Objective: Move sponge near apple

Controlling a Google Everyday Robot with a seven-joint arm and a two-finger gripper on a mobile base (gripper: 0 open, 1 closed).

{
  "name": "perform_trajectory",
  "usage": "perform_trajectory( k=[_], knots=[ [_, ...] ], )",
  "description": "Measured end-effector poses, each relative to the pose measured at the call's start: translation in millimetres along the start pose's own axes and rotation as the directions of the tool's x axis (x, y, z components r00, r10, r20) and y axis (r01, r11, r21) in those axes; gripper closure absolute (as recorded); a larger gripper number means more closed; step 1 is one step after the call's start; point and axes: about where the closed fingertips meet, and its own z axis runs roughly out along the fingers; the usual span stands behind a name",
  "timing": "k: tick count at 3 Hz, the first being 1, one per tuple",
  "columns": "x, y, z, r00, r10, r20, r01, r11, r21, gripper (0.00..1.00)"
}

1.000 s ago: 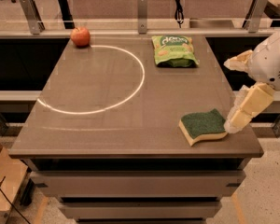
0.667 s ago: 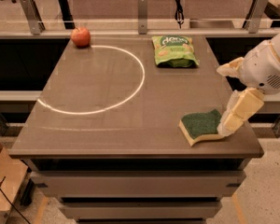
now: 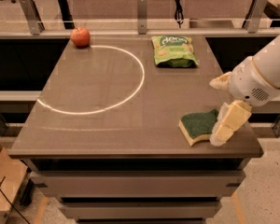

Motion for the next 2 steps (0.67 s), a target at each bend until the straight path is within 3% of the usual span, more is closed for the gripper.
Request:
perform_trajectory(
  k=[1, 2],
  knots=[
    [6.2, 4.6, 17.9, 1.000, 0.009, -0.023, -0.010, 0.9996, -0.026, 0.00],
    [13.4, 6.6, 30.0, 0.998, 0.046, -0.039, -0.047, 0.9985, -0.030, 0.16]
  ],
)
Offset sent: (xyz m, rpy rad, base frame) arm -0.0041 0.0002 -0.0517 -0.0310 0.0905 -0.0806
